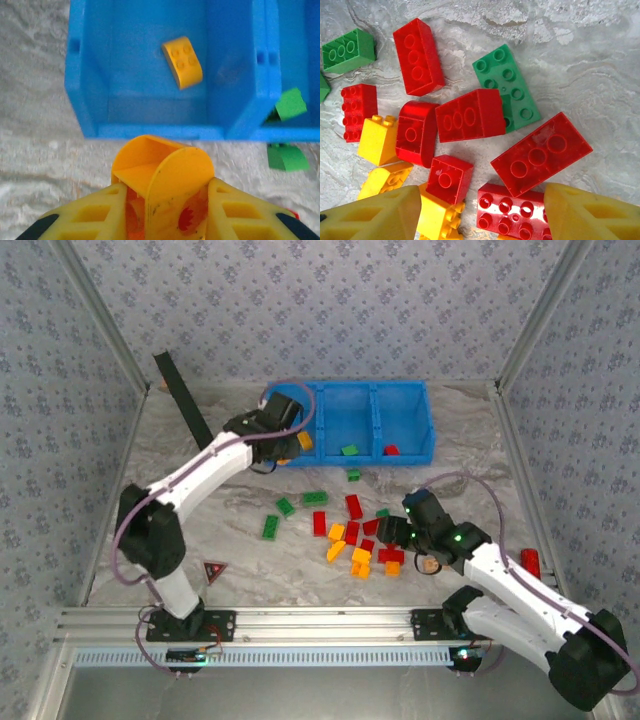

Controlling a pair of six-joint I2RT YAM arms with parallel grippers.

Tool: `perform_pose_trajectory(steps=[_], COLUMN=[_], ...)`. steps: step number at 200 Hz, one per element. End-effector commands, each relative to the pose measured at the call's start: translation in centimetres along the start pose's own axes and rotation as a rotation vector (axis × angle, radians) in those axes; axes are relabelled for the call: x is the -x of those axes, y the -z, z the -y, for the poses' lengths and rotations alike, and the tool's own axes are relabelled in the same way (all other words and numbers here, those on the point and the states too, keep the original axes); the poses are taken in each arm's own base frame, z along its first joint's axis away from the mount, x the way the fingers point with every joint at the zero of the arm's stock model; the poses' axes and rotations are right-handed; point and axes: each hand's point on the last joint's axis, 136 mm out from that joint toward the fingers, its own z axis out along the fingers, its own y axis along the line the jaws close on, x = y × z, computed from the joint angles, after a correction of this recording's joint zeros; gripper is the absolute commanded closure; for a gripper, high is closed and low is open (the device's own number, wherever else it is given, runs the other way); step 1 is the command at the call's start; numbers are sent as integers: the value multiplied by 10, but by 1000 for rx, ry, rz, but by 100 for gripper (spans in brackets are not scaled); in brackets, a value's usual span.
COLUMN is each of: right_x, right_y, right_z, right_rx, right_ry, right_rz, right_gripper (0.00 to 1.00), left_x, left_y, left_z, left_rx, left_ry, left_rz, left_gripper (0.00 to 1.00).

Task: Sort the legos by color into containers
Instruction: Place the lego in the container.

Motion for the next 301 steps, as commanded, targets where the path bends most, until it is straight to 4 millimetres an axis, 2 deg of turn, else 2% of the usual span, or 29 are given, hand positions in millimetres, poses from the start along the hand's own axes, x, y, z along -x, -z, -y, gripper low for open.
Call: perform_pose_trajectory(steps=[1, 47, 69, 92, 130, 175, 200, 259, 301], right_x=[1, 1, 5, 6, 12, 26, 30, 24, 30], right_y=[-4, -18, -22, -29, -42, -54, -61, -78, -90], right_z=[2, -6, -9, -9, -17, -25, -24, -14, -20], right_rx=[0, -12, -28, -48, -51, -80, -99, -168, -174], right_ry=[-48, -25, -14, -4, 12, 58, 60, 74, 97], right_rz=[31, 14, 19, 10, 2, 1, -13, -70, -80], right_gripper=[32, 32, 32, 32, 33, 34, 36, 37, 38], left_x=[24, 53, 55, 53, 55, 58, 58, 54, 50], left_y=[-11, -50, -64, -68, -57, -34, -25, -6, 6], left_z=[7, 4, 3, 6, 8, 7, 5, -6, -17], left_rx=[-19, -24, -29, -44, -70, -88, -90, -87, -79], left_ry=[-34, 5, 9, 3, -5, -13, -20, -19, -13], left_rz=[-3, -32, -61, -76, -70, -47, -42, -32, -24], left_gripper=[70, 70, 70, 67, 65, 63, 63, 62, 61])
